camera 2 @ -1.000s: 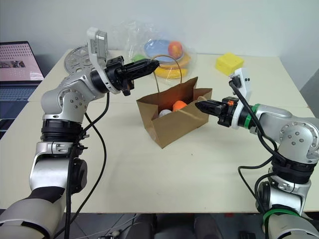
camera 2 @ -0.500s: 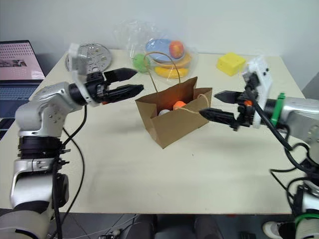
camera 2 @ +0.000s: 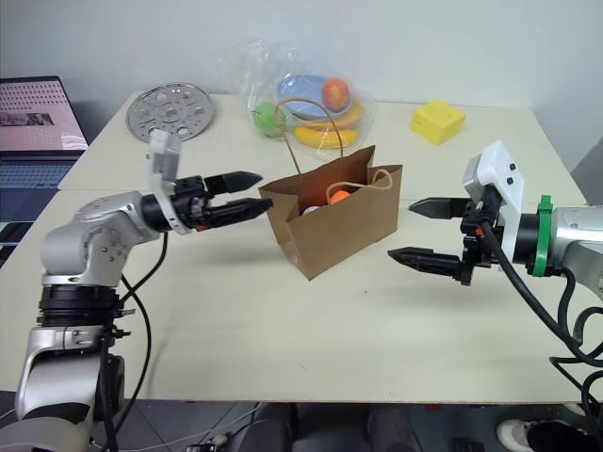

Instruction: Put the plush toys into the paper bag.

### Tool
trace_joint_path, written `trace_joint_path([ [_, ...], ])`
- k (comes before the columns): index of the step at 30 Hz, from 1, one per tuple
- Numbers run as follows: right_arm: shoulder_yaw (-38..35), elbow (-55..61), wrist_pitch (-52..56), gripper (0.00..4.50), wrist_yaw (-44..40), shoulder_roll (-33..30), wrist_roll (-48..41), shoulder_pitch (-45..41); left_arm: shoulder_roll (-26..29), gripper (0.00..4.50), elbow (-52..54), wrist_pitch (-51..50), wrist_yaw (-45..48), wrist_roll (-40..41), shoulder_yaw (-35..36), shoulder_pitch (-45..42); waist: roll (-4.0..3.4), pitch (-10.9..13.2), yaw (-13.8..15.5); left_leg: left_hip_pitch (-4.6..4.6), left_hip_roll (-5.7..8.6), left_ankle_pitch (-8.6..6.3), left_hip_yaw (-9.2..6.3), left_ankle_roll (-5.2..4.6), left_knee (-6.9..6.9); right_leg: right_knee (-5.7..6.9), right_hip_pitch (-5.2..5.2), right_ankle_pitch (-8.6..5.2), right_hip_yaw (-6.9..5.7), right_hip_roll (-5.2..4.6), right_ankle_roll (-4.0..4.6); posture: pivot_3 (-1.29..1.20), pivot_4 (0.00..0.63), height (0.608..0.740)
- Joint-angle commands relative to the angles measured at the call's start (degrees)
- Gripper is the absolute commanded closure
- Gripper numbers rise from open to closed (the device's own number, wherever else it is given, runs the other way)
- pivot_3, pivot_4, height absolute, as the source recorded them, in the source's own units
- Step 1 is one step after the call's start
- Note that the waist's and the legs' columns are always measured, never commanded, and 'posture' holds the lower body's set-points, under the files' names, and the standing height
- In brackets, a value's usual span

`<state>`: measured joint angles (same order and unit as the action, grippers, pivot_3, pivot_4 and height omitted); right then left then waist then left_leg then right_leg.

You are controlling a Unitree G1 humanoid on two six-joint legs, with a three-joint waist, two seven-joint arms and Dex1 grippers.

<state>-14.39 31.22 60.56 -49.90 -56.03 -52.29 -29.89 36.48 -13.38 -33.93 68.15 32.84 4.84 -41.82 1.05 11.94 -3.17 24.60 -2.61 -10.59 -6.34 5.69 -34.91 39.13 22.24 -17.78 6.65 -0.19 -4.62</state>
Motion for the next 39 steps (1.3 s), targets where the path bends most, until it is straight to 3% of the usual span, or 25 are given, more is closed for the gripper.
trace_joint_path([
  [1,-0.8,2.4,-0.1,0.00,0.3,-0.7,-2.7,0.2,0.9,0.01,3.5,1.3,0.8,-0.1,0.3,0.5,0.00,0.0,0.0,0.00,-0.01,0.00,0.00,0.00,0.00,0.00,0.00,0.00,-0.01,0.00,0.00,0.00,0.150,0.740],
  [17,1.3,2.1,-1.6,0.00,0.2,-1.4,-2.9,0.1,2.9,0.01,17.4,2.3,-2.7,-3.0,-2.3,8.0,0.00,0.0,0.0,0.00,-0.01,0.00,0.00,0.00,-0.02,0.00,-0.01,0.00,0.00,0.00,0.00,0.00,0.150,0.740],
  [35,3.2,3.5,-2.9,0.00,2.9,-0.4,-3.0,0.4,-8.4,0.01,20.3,5.8,-16.5,-7.0,-5.3,11.7,0.00,0.0,0.4,-0.01,0.00,0.00,0.01,0.00,-0.06,0.01,-0.03,0.01,0.02,0.00,0.00,0.00,0.150,0.740],
  [39,3.7,3.5,-3.6,0.00,3.5,-0.1,-2.4,0.3,-9.2,0.86,18.4,9.5,-15.8,-8.1,-5.8,11.8,0.00,0.0,0.5,-0.01,0.01,0.00,0.01,0.00,-0.07,0.01,-0.04,0.01,0.02,0.00,0.00,0.00,0.150,0.740],
])
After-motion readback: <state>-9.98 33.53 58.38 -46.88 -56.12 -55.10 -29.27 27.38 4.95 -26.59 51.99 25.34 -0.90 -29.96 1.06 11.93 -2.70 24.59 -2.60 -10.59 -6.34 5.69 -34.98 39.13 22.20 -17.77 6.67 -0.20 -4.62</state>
